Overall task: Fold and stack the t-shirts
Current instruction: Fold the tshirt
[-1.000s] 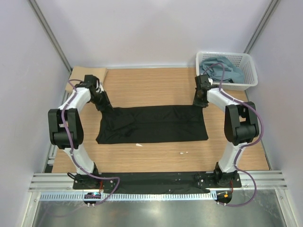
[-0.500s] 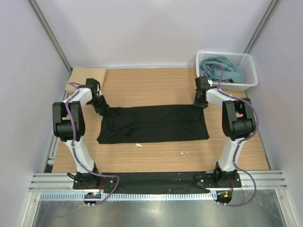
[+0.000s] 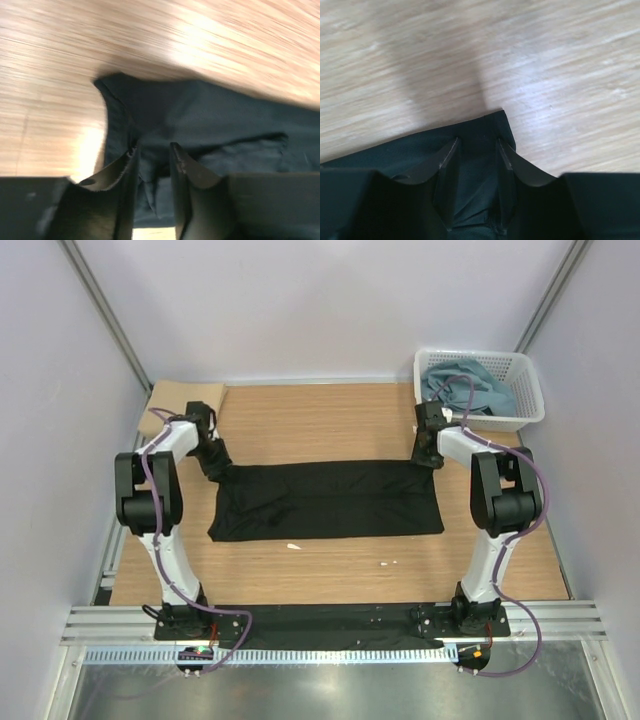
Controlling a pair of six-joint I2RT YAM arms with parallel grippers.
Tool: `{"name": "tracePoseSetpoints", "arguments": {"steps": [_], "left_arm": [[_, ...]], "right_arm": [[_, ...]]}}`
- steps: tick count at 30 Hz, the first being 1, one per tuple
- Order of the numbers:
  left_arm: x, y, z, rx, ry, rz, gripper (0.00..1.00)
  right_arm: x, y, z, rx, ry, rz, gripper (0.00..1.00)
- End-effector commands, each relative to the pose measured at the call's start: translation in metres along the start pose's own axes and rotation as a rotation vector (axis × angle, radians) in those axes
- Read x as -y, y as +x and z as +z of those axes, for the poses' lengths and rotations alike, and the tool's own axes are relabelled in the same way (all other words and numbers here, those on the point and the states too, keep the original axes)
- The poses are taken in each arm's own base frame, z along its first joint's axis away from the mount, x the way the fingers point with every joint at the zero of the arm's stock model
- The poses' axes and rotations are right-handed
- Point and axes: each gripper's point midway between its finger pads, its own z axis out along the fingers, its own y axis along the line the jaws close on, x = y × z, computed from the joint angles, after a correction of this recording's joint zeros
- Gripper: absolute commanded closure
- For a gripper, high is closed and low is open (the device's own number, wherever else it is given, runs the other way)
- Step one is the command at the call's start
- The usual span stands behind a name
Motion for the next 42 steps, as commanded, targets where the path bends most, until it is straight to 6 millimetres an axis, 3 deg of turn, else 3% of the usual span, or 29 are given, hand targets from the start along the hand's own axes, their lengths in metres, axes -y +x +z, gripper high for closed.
{"name": "tracePoseSetpoints", "arguments": {"steps": [1, 5, 9, 12, 13, 14, 16, 17, 21, 22, 23, 28, 31, 42], "left_arm": [[0.032, -0.020, -0.051, 0.143, 0.034, 0.112, 0.67], [0.037, -0.013, -0.073, 0.162, 0.063, 0.124, 0.62], [0.038, -0.004, -0.085, 0.173, 0.087, 0.138, 0.60], [0.038, 0.003, -0.087, 0.169, 0.116, 0.143, 0.61], [0.042, 0.008, -0.085, 0.149, 0.152, 0.148, 0.61], [0.041, 0.011, -0.081, 0.137, 0.165, 0.145, 0.61], [0.041, 0.018, -0.076, 0.103, 0.224, 0.125, 0.62], [0.037, 0.011, -0.075, 0.119, 0.243, 0.106, 0.62], [0.029, 0.009, -0.068, 0.099, 0.273, 0.063, 0.63], [0.027, 0.009, -0.065, 0.097, 0.265, 0.059, 0.64], [0.025, 0.009, -0.065, 0.098, 0.261, 0.057, 0.64], [0.022, 0.011, -0.059, 0.088, 0.263, 0.033, 0.64], [0.019, 0.015, -0.052, 0.071, 0.257, 0.020, 0.65], [0.019, 0.029, -0.029, -0.003, 0.288, -0.015, 0.66]], "right_arm": [[0.015, -0.003, -0.024, 0.001, 0.048, -0.024, 0.57], [0.002, -0.026, -0.052, 0.066, 0.016, -0.056, 0.44], [-0.051, -0.041, -0.079, 0.132, -0.139, -0.099, 0.33], [-0.130, -0.041, -0.102, 0.172, -0.400, -0.130, 0.29], [-0.163, -0.027, -0.108, 0.124, -0.535, -0.149, 0.29], [-0.196, -0.031, -0.125, 0.152, -0.639, -0.131, 0.28], [-0.241, -0.020, -0.137, 0.121, -0.793, -0.145, 0.28], [-0.269, -0.009, -0.149, 0.115, -0.860, -0.170, 0.28], [-0.334, 0.017, -0.166, 0.070, -0.993, -0.247, 0.30], [-0.348, 0.014, -0.173, 0.080, -1.021, -0.249, 0.30], [-0.358, 0.024, -0.163, 0.056, -1.026, -0.257, 0.32], [-0.394, 0.043, -0.159, -0.005, -1.097, -0.223, 0.42], [-0.401, 0.061, -0.150, -0.053, -1.100, -0.240, 0.47], [-0.390, 0.094, -0.129, -0.116, -1.045, -0.291, 0.49]]}}
